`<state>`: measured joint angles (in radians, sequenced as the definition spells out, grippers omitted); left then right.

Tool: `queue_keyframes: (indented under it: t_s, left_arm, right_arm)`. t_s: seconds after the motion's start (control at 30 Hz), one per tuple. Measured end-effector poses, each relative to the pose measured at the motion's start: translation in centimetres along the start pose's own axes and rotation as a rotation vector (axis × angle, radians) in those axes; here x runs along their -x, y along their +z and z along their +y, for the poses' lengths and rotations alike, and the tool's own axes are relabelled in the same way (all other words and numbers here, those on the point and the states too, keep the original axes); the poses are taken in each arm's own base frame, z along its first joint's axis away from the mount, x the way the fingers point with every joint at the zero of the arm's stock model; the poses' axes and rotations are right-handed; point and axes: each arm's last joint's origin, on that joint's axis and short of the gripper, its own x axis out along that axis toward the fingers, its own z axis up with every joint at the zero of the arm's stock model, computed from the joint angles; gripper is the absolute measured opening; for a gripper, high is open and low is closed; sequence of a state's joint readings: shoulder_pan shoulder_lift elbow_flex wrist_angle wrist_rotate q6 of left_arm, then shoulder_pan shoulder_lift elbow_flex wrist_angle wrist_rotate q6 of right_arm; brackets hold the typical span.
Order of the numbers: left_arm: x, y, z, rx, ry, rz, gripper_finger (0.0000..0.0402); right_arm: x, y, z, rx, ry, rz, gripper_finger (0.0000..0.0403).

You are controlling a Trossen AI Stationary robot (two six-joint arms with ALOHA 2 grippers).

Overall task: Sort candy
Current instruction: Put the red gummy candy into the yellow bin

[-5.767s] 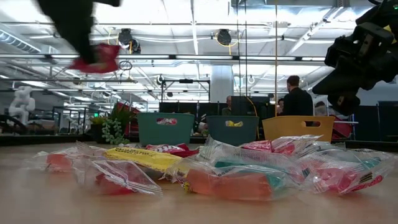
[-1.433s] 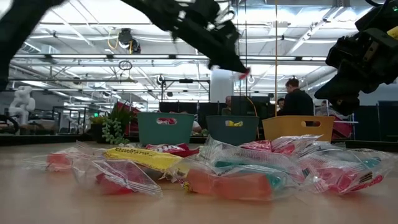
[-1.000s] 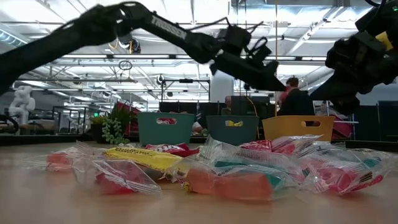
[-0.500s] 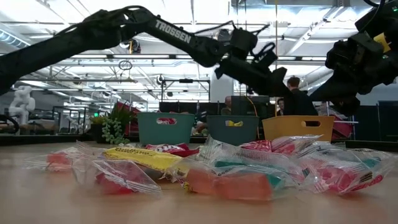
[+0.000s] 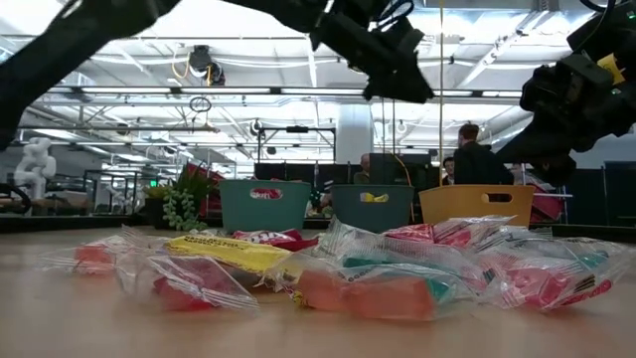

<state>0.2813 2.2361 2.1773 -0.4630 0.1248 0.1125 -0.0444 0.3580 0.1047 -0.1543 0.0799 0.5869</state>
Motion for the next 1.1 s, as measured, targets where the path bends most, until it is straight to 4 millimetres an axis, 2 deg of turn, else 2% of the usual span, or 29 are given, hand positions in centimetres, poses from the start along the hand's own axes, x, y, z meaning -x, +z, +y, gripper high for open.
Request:
queue_keyframes:
  t_s: [0.13, 0.27, 0.4, 0.53, 0.63, 0.73, 0.87, 1.1]
  left_arm:
    - [1.6, -1.8, -1.5, 0.041, 0.063, 0.091, 0.0134]
    - [4.7, -3.9, -4.5, 0.058, 0.214, 0.090, 0.0130]
    - [8.5, -7.5, -7.8, 0.151, 0.338, 0.028, 0.0130]
    - [12.6, -11.6, -11.1, 0.324, 0.435, -0.017, 0.0130]
    - [14.5, -14.3, -14.3, 0.414, 0.438, -0.032, 0.0130]
    - [15.6, -15.6, -17.7, 0.446, 0.431, -0.072, 0.0130]
    - [16.4, -17.5, -21.2, 0.437, 0.408, -0.034, 0.0130]
    - [16.9, -21.2, -25.0, 0.286, 0.329, 0.159, 0.0130]
  right_arm:
    - [0.0, -0.1, -0.1, 0.025, -0.006, 0.009, 0.0002]
    - [0.0, -0.1, -0.1, 0.033, -0.008, 0.014, 0.0002]
    - [0.0, -0.1, -0.1, 0.033, -0.007, 0.015, 0.0002]
    - [0.0, -0.1, -0.1, 0.033, -0.006, 0.015, 0.0002]
    - [0.0, -0.1, -0.1, 0.035, -0.006, 0.015, 0.0002]
    - [0.0, -0.1, -0.1, 0.035, -0.006, 0.015, 0.0002]
    - [0.0, -0.1, -0.1, 0.035, -0.006, 0.015, 0.0002]
    - [0.0, -0.2, -0.1, 0.033, -0.006, 0.020, 0.0002]
